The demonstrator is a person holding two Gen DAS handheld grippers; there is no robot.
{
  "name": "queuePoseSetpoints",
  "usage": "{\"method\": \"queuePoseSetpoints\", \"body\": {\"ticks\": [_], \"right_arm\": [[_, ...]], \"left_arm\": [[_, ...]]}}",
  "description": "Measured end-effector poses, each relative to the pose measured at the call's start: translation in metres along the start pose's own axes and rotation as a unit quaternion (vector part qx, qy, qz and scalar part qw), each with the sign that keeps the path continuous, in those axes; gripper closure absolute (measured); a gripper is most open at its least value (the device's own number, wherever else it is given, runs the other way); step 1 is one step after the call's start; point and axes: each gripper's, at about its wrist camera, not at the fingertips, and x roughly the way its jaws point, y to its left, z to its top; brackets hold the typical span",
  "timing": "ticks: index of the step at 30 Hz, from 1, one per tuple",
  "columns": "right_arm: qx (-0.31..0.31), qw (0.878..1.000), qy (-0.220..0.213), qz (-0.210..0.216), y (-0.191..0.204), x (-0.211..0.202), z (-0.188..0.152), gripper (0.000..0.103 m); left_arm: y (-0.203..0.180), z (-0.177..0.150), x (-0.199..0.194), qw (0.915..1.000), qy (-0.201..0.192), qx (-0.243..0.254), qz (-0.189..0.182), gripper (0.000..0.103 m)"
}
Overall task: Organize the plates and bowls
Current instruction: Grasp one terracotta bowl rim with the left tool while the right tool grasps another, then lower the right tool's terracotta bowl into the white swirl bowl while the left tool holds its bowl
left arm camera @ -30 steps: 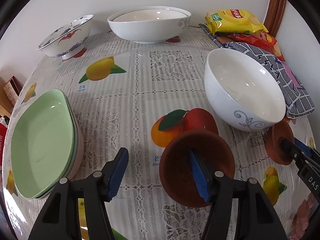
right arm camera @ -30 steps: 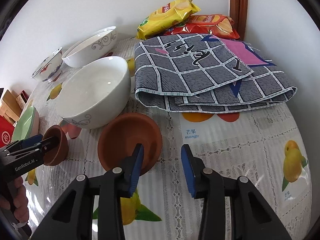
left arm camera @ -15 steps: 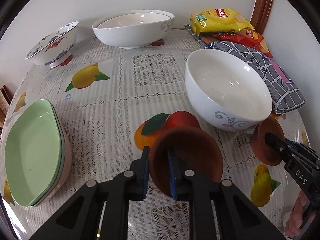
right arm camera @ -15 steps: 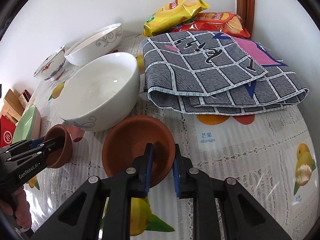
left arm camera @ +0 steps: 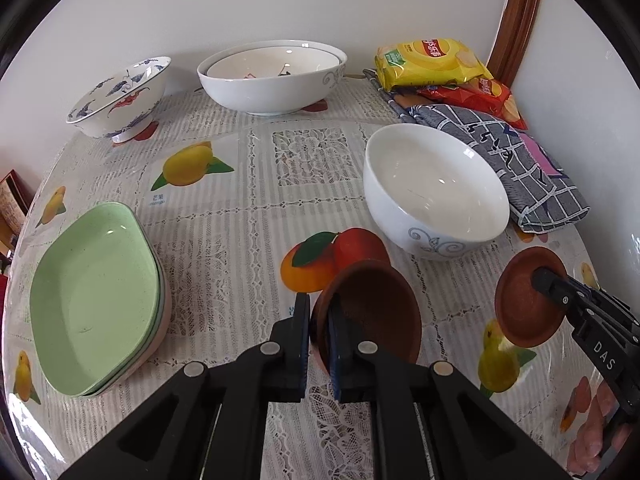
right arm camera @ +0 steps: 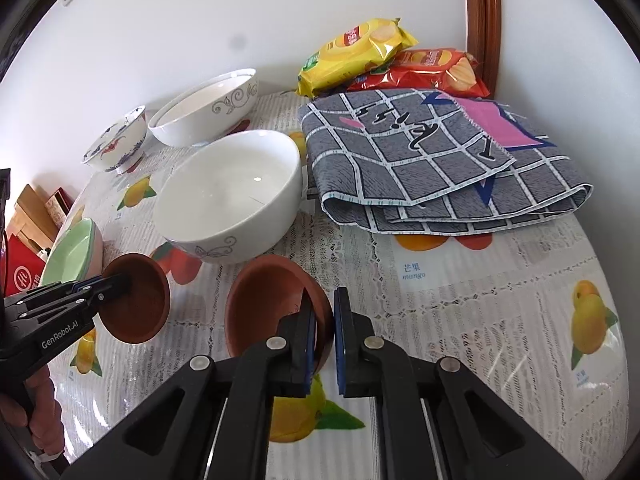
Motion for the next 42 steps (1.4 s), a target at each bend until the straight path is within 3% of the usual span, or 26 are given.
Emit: {"method": "queuePoseSetpoints", "body": {"ticks": [13, 20, 35, 42], "right_arm": [[-0.010, 0.998, -0.057, -0.003, 0.019, -0.058, 0.022, 0.094], [-0.016, 0.998, -0.068, 0.001, 0.032, -0.064, 0.039, 0.094], [-0.042, 0.999, -0.035, -0.002, 0.058, 0.003, 0.081, 0.094], [-0.054, 0.998, -0.004, -0.010, 0.064, 0.041, 0.082, 0.094]], "left_arm": [[0.023, 0.018, -0.068, 0.9973, -0.069, -0.007, 0.022, 0.094], [0.035, 0.030, -0.078, 0.9964, -0.080, -0.011, 0.027, 0.094], [0.062, 0.062, -0.035, 0.9975, -0.064, -0.023, 0.022, 0.094], [0.066, 0.069, -0.010, 0.9982, -0.051, -0.027, 0.015, 0.094]]}}
